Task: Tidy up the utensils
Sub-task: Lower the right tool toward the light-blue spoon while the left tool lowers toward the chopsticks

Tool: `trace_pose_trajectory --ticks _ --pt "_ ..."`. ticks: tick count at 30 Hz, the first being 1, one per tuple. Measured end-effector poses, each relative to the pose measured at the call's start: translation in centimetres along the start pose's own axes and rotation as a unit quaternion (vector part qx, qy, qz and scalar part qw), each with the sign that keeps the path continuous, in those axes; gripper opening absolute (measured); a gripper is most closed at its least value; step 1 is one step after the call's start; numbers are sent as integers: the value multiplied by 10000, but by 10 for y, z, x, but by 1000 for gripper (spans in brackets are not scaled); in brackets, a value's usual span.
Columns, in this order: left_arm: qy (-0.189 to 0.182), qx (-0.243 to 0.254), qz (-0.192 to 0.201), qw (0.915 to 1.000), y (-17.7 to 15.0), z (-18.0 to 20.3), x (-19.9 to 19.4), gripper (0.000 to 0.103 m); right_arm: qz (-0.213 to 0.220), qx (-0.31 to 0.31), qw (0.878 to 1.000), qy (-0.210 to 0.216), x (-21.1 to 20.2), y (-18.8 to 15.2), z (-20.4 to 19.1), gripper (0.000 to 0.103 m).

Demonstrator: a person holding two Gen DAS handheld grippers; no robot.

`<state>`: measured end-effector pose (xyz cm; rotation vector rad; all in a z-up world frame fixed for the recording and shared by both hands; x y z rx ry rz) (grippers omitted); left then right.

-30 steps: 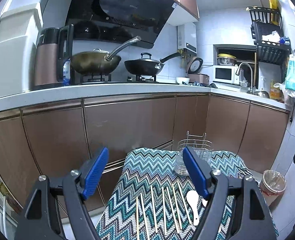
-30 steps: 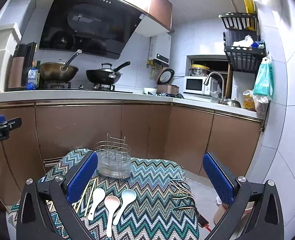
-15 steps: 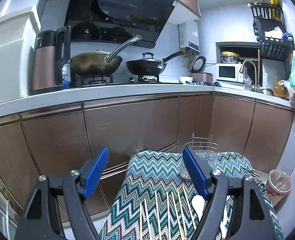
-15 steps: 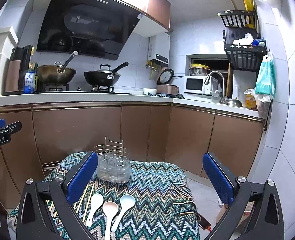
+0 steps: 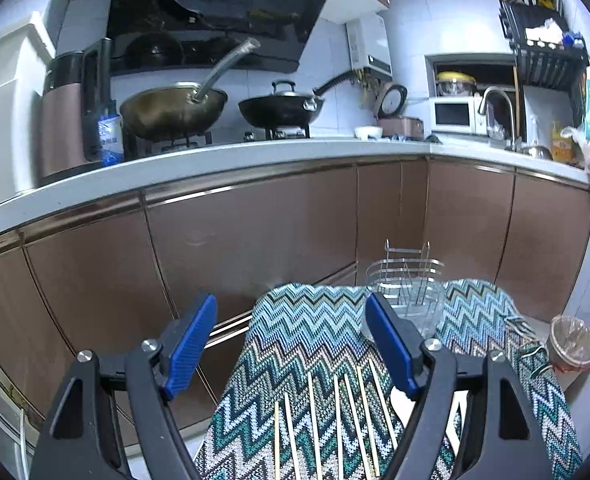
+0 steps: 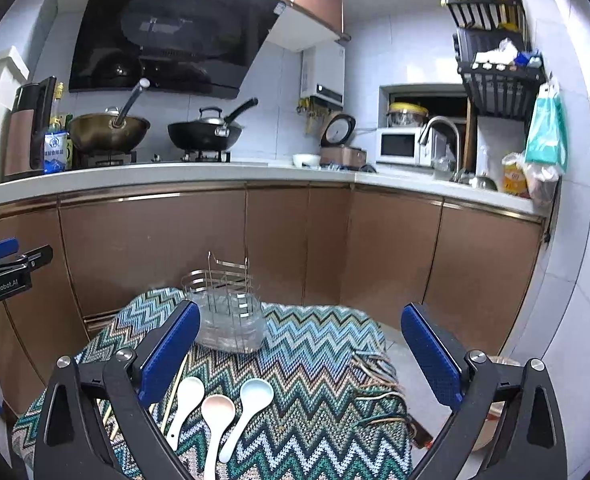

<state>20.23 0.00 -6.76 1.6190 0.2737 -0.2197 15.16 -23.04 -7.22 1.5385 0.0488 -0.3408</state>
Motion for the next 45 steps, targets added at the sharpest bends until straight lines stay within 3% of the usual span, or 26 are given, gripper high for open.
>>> trace_pose_trajectory --ticks 6,10,14,18,20,22,26,34,38,45 --pt "-210 246 -789 9964 -27 20 35 76 -429 100 9985 313 31 -21 10 88" --pt "-701 77 -1496 9862 -50 29 61 75 -875 139 9939 661 52 -40 14 79" --pt "-1304 -345 -2186 9664 -76 37 84 74 -1409 235 9840 1069 77 -66 14 65" --pt "-1714 -871 -2906 9373 -102 43 110 71 -1942 385 9684 1517 102 -91 7 55" --pt "-1797 -1008 -3203 9247 -113 46 122 55 -2190 426 9593 1729 114 -102 0 49" --pt "-1810 -1068 -3454 9146 -124 52 134 46 -2356 438 9528 1863 122 -111 -4 44" --pt "-1858 -1133 -3908 8944 -146 60 150 38 -2690 448 9406 2023 137 -127 -8 40" --pt "-1740 -1127 -4346 8764 -168 66 177 30 -2974 331 9274 2246 154 -146 -17 39" --pt "-1683 -1036 -4481 8719 -174 70 184 21 -3025 292 9253 2269 157 -151 -17 39" --pt "-1513 -1010 -4708 8633 -188 69 200 18 -3079 241 9218 2345 164 -157 -19 38"
Point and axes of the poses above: each gripper's, at about its wrist camera, not at the fingertips, and x roughly the way its jaws point, z to its right, y to its top, the point moved 9 cm from there along x, roughly the way its jaws point, and after that the axes turned 3 degrees about z, right-handed, at the moved point
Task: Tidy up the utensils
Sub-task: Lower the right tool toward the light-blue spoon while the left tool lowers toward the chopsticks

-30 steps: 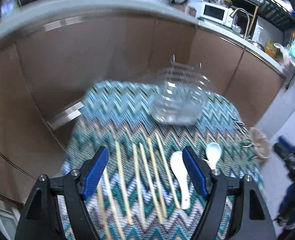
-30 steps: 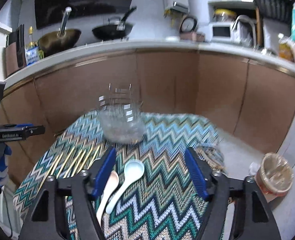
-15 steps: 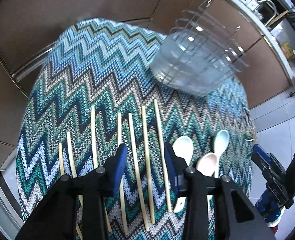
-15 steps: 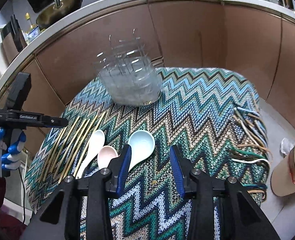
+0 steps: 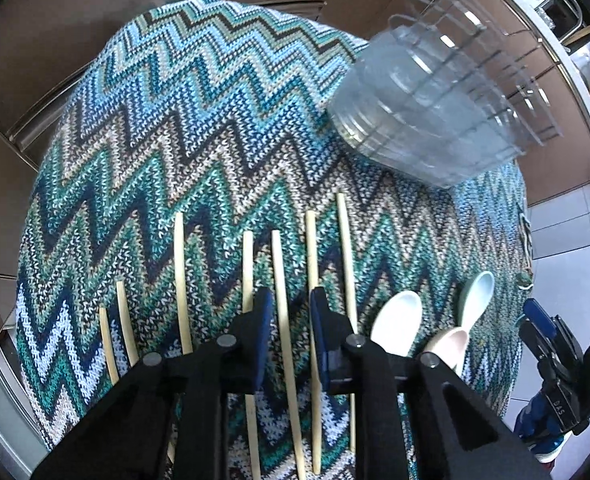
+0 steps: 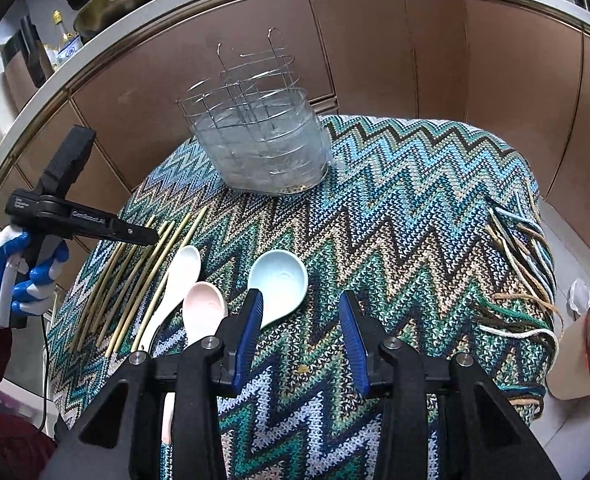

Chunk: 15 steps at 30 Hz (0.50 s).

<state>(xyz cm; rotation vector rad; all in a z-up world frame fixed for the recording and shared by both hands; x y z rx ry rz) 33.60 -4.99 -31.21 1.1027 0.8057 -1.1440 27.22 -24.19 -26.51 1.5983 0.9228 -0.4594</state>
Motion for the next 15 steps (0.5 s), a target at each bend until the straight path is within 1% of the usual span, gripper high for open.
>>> trace_pose_trajectory --ticks 5,9,12,15 --pt "18 41 -139 9999 2 -1 11 15 -96 -34 9999 134 10 4 0 37" --pt "38 65 -201 9998 4 7 19 14 -241 18 9993 298 24 7 3 27" --pt "69 87 -237 9997 6 13 26 13 -367 80 9983 456 36 8 9 26" --pt "82 117 -262 9996 9 18 30 13 -524 14 9967 617 47 7 14 26"
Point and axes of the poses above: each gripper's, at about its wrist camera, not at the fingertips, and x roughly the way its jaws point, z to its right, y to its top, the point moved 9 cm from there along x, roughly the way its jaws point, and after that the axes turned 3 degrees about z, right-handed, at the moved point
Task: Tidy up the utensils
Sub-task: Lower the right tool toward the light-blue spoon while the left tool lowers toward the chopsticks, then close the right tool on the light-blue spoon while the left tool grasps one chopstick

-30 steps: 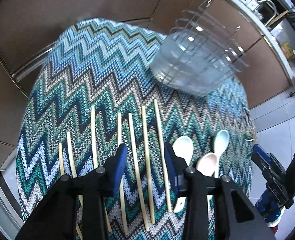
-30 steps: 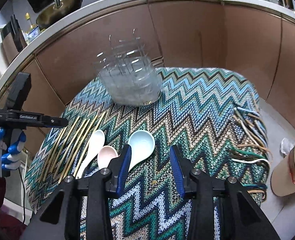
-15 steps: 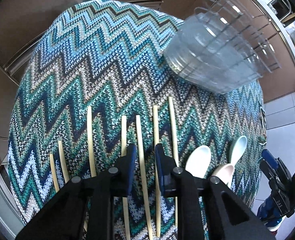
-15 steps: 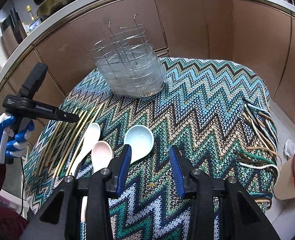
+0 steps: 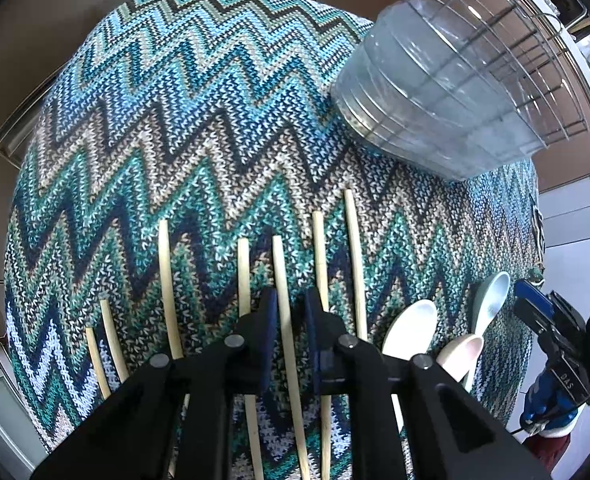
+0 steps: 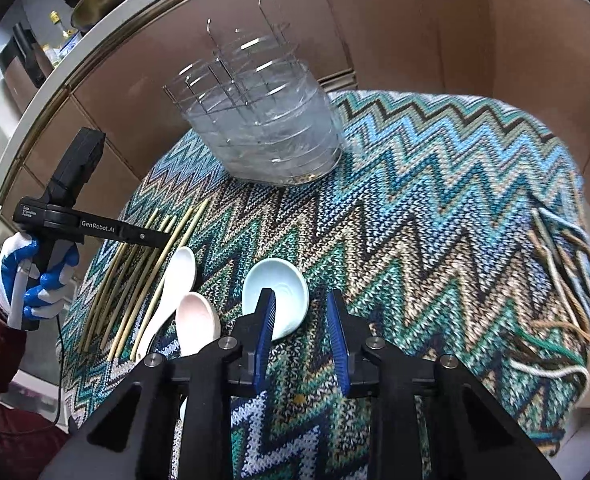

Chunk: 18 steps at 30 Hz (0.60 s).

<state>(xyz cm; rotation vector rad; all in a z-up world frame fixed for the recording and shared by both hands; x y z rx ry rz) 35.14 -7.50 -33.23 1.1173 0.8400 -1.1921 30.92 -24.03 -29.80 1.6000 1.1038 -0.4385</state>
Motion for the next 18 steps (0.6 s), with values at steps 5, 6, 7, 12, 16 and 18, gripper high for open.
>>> trace_pose_trajectory --ticks 5,6,7,12,16,18 --pt "3 -12 -65 10000 4 4 4 13 -298 -166 9993 130 20 0 7 26" --pt "8 -7 -73 10000 6 5 5 13 -343 -188 9991 154 22 -1 7 27" --pt "9 3 -80 10000 7 3 4 13 -398 -214 9988 166 25 -1 8 27" --pt "46 47 -73 10000 7 1 5 13 -597 -346 9972 271 38 0 8 20" --pt "79 90 -34 9999 6 2 6 11 -572 -528 9967 249 43 4 -1 7" --pt "73 75 -13 9999 4 0 5 9 -548 -642 9963 144 45 5 -5 7"
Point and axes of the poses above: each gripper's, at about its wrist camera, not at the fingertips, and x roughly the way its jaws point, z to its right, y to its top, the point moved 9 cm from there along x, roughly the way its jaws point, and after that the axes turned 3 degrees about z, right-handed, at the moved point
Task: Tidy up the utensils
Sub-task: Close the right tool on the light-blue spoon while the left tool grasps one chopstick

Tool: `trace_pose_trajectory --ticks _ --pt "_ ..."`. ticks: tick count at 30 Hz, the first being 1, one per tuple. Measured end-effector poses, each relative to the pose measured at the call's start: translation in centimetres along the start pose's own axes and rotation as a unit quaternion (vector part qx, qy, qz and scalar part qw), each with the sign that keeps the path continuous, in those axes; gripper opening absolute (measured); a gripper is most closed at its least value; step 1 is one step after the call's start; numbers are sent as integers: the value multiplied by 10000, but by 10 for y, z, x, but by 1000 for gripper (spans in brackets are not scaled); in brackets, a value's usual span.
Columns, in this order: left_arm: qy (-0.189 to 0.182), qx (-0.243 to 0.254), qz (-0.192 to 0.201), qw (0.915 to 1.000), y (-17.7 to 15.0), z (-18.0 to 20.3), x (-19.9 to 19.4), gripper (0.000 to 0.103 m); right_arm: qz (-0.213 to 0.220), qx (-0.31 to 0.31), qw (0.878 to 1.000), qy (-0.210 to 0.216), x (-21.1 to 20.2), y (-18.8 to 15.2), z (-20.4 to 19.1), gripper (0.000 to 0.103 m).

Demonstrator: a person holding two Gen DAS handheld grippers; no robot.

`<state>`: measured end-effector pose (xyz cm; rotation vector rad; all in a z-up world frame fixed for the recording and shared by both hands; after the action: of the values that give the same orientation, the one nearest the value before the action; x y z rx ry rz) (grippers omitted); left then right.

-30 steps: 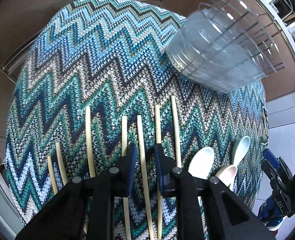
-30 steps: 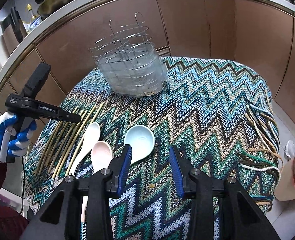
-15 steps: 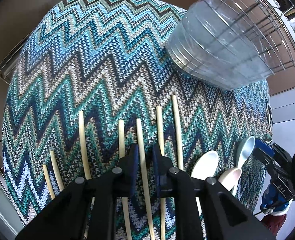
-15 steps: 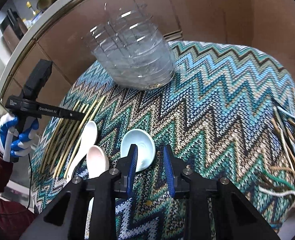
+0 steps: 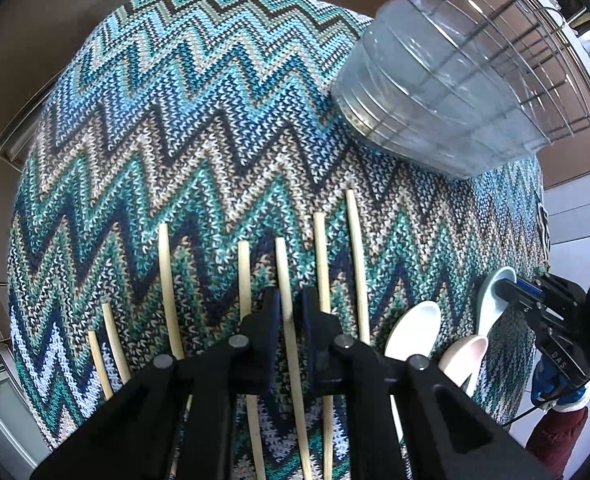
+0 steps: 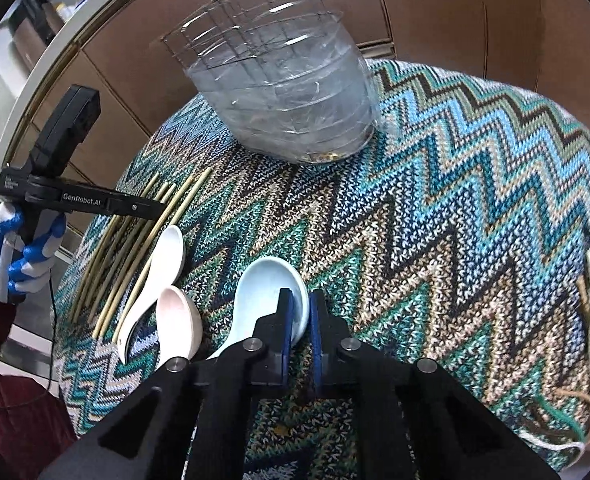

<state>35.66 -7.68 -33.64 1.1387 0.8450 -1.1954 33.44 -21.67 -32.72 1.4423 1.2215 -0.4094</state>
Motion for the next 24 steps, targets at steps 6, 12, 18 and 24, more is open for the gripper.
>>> trace_pose_trajectory --ticks 6,12,18,24 --pt "-283 -39 300 9991 -3 -5 -14 5 203 -162 9987 -439 -23 -2 -11 6" --pt "-427 116 818 9957 -13 -9 -56 5 576 -325 9931 -970 -65 -4 -30 5" --pt "-575 273 1436 9876 -29 -9 -109 5 913 -475 9837 -1477 -110 -9 -39 5" --pt "-666 380 2063 9755 -37 3 -160 5 1309 -490 9721 -1884 -156 -11 -57 5"
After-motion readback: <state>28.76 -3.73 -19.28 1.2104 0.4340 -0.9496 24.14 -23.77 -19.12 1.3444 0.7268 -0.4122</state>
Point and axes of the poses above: each gripper's, at about its wrist camera, not at the fingertips, and x roughly the way its jaws point, z to its right, y to its top, the point moved 9 cm from there along x, roughly the way its jaws point, and after that the axes turned 3 degrees about z, right-handed, at the moved point
